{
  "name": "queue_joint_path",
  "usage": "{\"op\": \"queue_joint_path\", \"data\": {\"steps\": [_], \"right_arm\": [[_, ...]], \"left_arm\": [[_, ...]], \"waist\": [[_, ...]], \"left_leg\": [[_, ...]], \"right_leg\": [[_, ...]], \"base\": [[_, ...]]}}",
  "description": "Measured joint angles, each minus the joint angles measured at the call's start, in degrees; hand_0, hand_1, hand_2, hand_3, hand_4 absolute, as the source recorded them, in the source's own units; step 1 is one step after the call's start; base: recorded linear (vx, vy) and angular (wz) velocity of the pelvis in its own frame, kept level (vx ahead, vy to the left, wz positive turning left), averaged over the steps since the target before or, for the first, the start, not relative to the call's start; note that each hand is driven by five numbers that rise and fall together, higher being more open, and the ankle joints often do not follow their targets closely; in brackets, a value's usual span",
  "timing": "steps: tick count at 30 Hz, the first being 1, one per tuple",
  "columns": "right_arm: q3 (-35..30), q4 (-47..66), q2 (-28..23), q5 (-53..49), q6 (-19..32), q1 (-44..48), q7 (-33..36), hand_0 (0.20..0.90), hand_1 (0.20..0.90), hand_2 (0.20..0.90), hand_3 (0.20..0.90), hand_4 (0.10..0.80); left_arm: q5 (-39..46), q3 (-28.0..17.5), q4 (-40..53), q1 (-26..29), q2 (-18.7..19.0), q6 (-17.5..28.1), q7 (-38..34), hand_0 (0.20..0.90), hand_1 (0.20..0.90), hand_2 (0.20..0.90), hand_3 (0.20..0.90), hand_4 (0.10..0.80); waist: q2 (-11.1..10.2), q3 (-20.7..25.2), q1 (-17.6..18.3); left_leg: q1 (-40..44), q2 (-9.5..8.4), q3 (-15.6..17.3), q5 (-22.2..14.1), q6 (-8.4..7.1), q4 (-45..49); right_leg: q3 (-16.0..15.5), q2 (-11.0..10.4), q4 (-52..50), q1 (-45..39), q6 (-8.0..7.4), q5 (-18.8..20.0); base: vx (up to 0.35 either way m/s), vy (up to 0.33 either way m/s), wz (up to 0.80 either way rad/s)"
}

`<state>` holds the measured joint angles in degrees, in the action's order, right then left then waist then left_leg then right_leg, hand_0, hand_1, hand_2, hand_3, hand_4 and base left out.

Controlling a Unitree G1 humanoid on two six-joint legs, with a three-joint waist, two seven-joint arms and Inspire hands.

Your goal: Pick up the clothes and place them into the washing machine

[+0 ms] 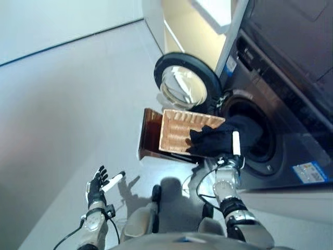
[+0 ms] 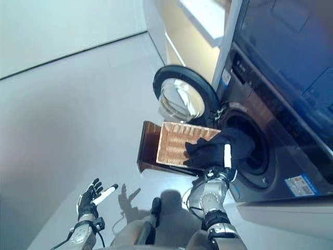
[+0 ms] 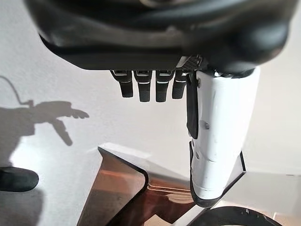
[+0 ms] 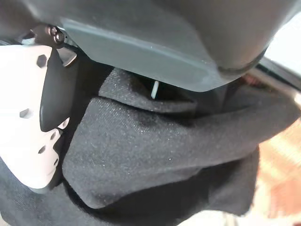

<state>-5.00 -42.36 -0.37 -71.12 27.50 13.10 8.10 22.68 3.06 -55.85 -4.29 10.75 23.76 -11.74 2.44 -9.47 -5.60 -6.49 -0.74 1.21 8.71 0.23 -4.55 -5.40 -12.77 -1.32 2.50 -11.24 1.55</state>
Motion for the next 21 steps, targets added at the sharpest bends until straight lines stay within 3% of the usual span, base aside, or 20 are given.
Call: {"op": "queue_joint_path", "data": {"steps": [4,11,14,17,18,20,21], "right_arm": [[0.3,1.7,1.8,-4.1,0.1,-4.5,-3.1,0.200,0.200,0.200,0.200,0.300],[0.7,1.8,1.8,-6.0,0.1,-8.5,-3.4,0.200,0.200,0.200,0.200,0.300],[0.7,1.7,1.7,-6.0,0.1,-9.2,-3.3,0.200,0.200,0.200,0.200,0.300],[2.0,1.5,2.4,-6.0,0.1,-8.4,-3.3,0.200,0.200,0.200,0.200,0.300],[2.1,1.5,3.2,-6.0,0.1,-8.4,-3.3,0.200,0.200,0.200,0.200,0.300],[1.7,1.5,3.4,-6.2,0.2,-8.3,-3.2,0.200,0.200,0.200,0.200,0.300],[1.0,1.7,3.7,-6.4,0.3,-8.1,-3.1,0.200,0.200,0.200,0.200,0.300]], "left_arm": [[-1.8,-0.6,-1.1,-1.6,0.0,-0.9,-0.7,0.900,0.900,0.900,0.900,0.800],[-4.4,-0.8,-3.3,-4.7,-0.3,-1.6,-0.8,0.900,0.900,0.900,0.900,0.800],[-4.9,-0.8,-3.3,-4.8,-0.3,-2.2,-0.9,0.900,0.900,0.900,0.900,0.800],[-4.9,-0.8,-3.4,-4.5,1.1,-2.2,-1.3,0.900,0.900,0.900,0.900,0.800],[-4.9,-0.8,-3.4,-4.4,1.8,-2.2,-1.5,0.900,0.900,0.900,0.900,0.800],[-4.8,-0.8,-3.9,-3.6,1.7,-2.2,-2.1,0.900,0.900,0.900,0.900,0.800],[-4.7,-0.7,-5.0,-2.4,1.6,-2.1,-2.0,0.900,0.900,0.900,0.900,0.800]], "waist": [[-1.7,4.0,0.1],[-1.7,7.3,0.2],[-2.0,7.1,0.9],[-2.9,4.9,1.6],[-3.4,4.7,1.6],[-3.3,4.7,1.7],[-4.3,3.9,1.3]], "left_leg": [[2.1,-0.02,0.5,-1.0,-0.28,0.0],[5.1,0.06,1.9,-1.9,0.20,-0.1],[5.8,-0.03,2.0,-2.3,0.98,0.1],[5.7,-0.01,1.9,-2.6,1.41,2.1],[5.0,-0.21,1.8,-2.6,1.37,2.5],[3.8,0.70,1.8,-3.8,-0.19,2.1],[1.6,-0.34,2.0,-5.9,-1.46,11.0]], "right_leg": [[0.1,0.1,2.0,-2.7,0.07,0.1],[2.0,0.0,2.0,-4.2,-0.01,0.2],[3.0,-0.2,-3.8,-2.2,0.01,-1.8],[4.1,-0.5,-16.1,3.4,-0.62,-5.6],[4.3,-0.5,-16.6,4.9,0.22,-7.2],[2.6,-0.6,-16.1,6.0,1.83,-7.5],[0.4,-3.4,-15.6,7.2,2.17,-5.4]], "base": [[0.107,0.001,-0.08],[0.051,0.011,-0.17],[-0.054,0.026,-0.03],[-0.008,-0.010,-0.09],[0.130,-0.092,-0.01],[0.234,-0.205,0.04],[0.224,-0.220,-0.11]]}}
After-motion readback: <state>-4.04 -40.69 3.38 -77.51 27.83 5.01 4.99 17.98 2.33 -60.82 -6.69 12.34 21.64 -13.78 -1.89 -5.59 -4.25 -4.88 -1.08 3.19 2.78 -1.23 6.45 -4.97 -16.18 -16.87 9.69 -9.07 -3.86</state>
